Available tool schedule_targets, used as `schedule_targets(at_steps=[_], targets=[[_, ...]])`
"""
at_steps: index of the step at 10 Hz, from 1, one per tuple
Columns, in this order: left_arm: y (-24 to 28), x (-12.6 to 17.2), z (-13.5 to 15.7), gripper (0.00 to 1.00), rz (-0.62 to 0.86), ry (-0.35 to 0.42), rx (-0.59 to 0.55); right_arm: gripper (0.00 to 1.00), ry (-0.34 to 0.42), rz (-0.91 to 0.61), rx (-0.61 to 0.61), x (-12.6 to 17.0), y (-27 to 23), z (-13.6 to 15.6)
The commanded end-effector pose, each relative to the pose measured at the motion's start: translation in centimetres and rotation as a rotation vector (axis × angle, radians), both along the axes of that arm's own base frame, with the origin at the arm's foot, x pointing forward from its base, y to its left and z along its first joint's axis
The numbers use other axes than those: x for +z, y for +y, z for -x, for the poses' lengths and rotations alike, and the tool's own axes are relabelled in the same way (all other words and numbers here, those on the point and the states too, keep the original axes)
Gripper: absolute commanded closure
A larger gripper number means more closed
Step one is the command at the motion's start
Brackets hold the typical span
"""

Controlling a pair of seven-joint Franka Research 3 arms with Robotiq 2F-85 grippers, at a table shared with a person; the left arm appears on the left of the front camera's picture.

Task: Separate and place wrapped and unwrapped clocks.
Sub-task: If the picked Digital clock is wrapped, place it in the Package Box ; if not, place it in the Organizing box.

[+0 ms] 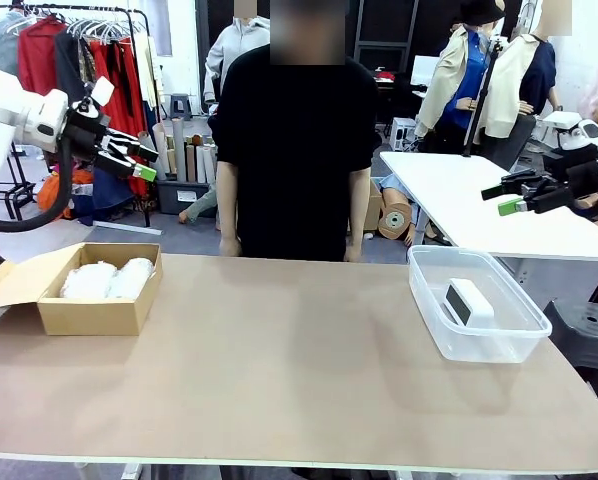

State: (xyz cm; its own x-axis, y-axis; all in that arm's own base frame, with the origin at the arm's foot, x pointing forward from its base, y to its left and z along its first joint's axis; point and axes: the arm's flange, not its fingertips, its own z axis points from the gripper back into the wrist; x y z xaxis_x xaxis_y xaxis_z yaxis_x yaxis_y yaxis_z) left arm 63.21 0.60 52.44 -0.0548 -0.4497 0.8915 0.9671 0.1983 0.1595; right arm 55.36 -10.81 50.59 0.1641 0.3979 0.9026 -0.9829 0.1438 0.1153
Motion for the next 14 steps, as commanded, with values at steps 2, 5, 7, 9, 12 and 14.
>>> schedule_targets(at_steps=[2,5,7,9,12,14], targets=[[-0.07,-0.03,0.01,0.0,0.007,-0.015,0.004,0.0,0.003,0.003,0.0,0.22,0.11,0.06],[-0.07,-0.03,0.01,0.0,0.007,-0.015,0.004,0.0,0.003,0.003,0.0,0.22,0.11,0.06],[-0.07,-0.03,0.01,0.0,0.007,-0.015,0.004,0.0,0.003,0.003,0.0,0.22,0.11,0.06],[-0.07,-0.03,0.01,0.0,0.007,-0.015,0.004,0.0,0.003,0.003,0.0,0.22,0.11,0.06],[-0.07,-0.03,0.01,0.0,0.007,-0.015,0.004,0.0,0.003,0.003,0.0,0.22,0.11,0.06],[-0.07,-0.03,0.01,0.0,0.007,-0.015,0.004,0.0,0.003,0.003,0.0,0.22,0.11,0.06]])
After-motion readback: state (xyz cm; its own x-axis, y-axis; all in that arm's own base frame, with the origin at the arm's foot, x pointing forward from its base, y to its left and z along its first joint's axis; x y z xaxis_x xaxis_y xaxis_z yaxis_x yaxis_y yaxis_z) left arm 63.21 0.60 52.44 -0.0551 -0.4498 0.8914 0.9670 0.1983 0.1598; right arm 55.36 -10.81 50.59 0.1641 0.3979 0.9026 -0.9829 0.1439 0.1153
